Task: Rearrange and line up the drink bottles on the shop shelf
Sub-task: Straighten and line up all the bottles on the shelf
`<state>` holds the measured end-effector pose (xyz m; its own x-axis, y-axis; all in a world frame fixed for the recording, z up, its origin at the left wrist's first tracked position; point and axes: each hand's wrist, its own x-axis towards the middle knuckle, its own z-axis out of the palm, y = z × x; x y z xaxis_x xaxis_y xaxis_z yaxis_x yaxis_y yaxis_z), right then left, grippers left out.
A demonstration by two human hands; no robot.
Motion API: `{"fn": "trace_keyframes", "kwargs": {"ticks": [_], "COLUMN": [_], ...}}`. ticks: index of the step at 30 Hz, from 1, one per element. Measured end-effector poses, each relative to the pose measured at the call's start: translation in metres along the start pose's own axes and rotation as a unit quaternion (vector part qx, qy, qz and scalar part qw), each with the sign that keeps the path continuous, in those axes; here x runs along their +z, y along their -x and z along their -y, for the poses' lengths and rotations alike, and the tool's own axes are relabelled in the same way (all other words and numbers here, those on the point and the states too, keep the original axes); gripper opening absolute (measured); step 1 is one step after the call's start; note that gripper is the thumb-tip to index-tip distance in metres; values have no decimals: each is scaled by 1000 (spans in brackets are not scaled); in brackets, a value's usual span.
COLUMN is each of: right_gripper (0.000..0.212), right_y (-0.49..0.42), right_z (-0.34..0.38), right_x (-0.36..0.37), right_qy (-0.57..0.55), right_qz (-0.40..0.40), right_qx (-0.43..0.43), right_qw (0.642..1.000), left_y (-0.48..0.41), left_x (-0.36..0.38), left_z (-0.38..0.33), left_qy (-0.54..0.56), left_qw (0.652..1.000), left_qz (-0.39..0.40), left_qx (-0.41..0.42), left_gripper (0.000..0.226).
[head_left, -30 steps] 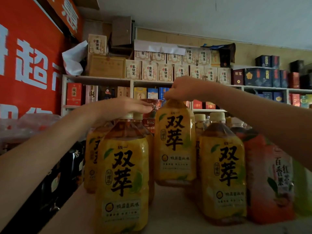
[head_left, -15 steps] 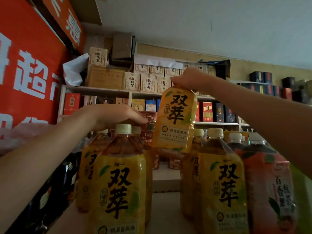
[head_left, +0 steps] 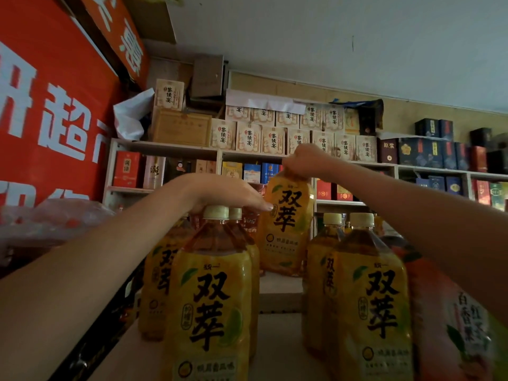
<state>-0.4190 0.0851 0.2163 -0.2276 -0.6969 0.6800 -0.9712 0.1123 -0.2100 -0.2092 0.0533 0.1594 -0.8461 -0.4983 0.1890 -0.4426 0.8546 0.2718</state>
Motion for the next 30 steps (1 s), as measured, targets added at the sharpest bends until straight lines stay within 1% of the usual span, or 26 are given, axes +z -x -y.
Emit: {"fn": "trace_keyframes", "kwargs": {"ticks": [3, 6, 11, 13, 15, 16, 20, 23, 24, 26, 28, 30], "right_gripper": [32, 30, 27, 29, 35, 34, 25, 29, 31, 46, 59, 61], "right_y": [-1, -1, 6, 8, 8, 9, 10, 10, 10, 11, 15, 20], "right_z": [2, 0, -4, -6, -8, -10, -13, -12, -11, -9, -8, -7], "right_x": [17, 34, 40, 37, 33, 32, 31, 33, 34, 33, 31, 28], "right_qy": [61, 94, 134, 155, 172, 170, 164, 205, 217, 250, 318, 361], "right_qz": [42, 98, 237, 264, 285, 295, 327, 340, 342, 347, 338, 321], "right_qx": [-19, -22, -8, 2, 14, 22, 69, 100, 108, 115, 105, 99], "right_qw": [997, 990, 962, 952, 943, 940, 928, 912, 908, 897, 880, 870], "left_y": [-2, -4, -8, -7, -4, -3, 2, 4, 4, 2, 0, -2], "left_x": [0, 1, 2, 2, 1, 1, 1, 1, 2, 2, 2, 3], "left_z": [3, 3, 5, 5, 4, 3, -2, -4, -4, -3, 0, 5], "left_qy": [2, 1, 27, 24, 6, 1, -17, -21, -17, -12, -12, 9], "left_qw": [1000, 1000, 998, 998, 998, 998, 997, 997, 997, 998, 997, 998], "left_qz": [3, -9, -33, -33, -28, -28, -28, -24, -22, -25, -34, -40], "left_qx": [1, -14, -43, -46, -53, -56, -66, -68, -66, -64, -63, -55], "left_gripper": [50, 48, 31, 39, 48, 50, 53, 51, 51, 51, 52, 48]}}
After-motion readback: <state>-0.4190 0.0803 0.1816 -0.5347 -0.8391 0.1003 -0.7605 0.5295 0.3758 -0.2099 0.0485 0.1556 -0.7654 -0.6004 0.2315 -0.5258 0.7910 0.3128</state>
